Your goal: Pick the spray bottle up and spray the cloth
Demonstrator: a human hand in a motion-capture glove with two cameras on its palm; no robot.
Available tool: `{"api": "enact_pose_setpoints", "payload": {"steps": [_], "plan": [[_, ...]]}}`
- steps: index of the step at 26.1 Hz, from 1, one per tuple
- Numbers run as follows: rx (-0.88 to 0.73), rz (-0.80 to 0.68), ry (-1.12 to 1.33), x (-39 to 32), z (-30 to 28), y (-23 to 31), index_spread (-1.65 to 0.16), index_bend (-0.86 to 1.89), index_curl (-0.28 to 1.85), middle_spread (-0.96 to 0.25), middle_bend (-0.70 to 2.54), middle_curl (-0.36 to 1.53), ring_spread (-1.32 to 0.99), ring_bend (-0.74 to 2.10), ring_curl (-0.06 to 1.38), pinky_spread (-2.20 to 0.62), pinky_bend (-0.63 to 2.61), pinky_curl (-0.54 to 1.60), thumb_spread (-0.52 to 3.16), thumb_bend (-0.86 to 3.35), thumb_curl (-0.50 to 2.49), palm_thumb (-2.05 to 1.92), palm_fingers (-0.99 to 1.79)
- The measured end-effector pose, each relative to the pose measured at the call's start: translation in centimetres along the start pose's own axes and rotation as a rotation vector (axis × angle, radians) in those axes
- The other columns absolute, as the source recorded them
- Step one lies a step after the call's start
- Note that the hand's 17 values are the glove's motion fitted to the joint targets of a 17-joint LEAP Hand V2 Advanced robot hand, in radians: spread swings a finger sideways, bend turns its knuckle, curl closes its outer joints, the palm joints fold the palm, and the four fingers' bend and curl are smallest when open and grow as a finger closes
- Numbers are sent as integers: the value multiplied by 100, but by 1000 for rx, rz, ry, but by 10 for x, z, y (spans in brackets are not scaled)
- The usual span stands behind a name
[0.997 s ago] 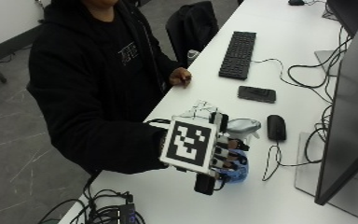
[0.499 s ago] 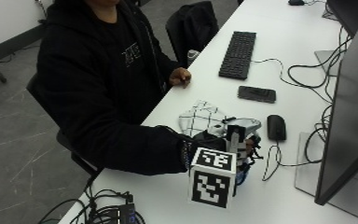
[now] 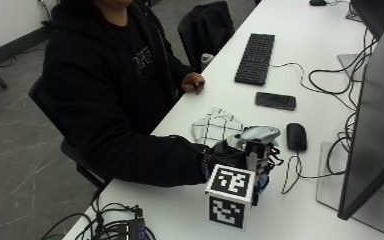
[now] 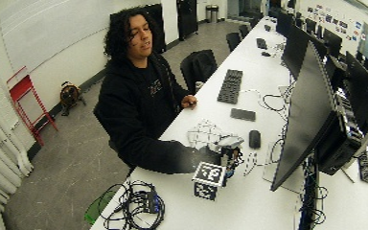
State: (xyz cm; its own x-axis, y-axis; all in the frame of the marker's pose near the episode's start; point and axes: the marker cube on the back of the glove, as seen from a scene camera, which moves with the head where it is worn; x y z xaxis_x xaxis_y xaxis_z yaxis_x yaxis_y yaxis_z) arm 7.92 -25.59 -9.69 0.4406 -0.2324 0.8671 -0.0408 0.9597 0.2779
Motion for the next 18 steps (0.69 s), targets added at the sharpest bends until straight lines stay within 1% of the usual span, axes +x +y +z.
{"api": "enact_pose_setpoints", "payload": {"steps": [2,5,8,11,14,18], "plan": [[29,-19,-21,2,2,-1,-32,21,32,-20,35,42,-21,52,39,-2,18,29,86,-1,47,87,119],[112,-49,-20,4,6,-2,-31,12,31,-21,37,43,-23,55,41,-16,34,34,78,-2,50,89,134],[213,-90,13,3,7,-4,-31,18,34,-22,44,47,-24,59,43,-23,37,36,64,-2,54,92,146],[280,-120,43,3,6,-6,-30,21,36,-22,50,49,-24,62,44,-27,39,37,54,-2,57,94,147],[296,-142,58,3,7,-8,-31,24,39,-22,53,50,-24,65,46,-30,40,38,47,-2,59,95,147],[278,-169,66,3,7,-10,-30,27,42,-22,57,52,-24,68,47,-32,40,39,40,-3,62,94,146]]}}
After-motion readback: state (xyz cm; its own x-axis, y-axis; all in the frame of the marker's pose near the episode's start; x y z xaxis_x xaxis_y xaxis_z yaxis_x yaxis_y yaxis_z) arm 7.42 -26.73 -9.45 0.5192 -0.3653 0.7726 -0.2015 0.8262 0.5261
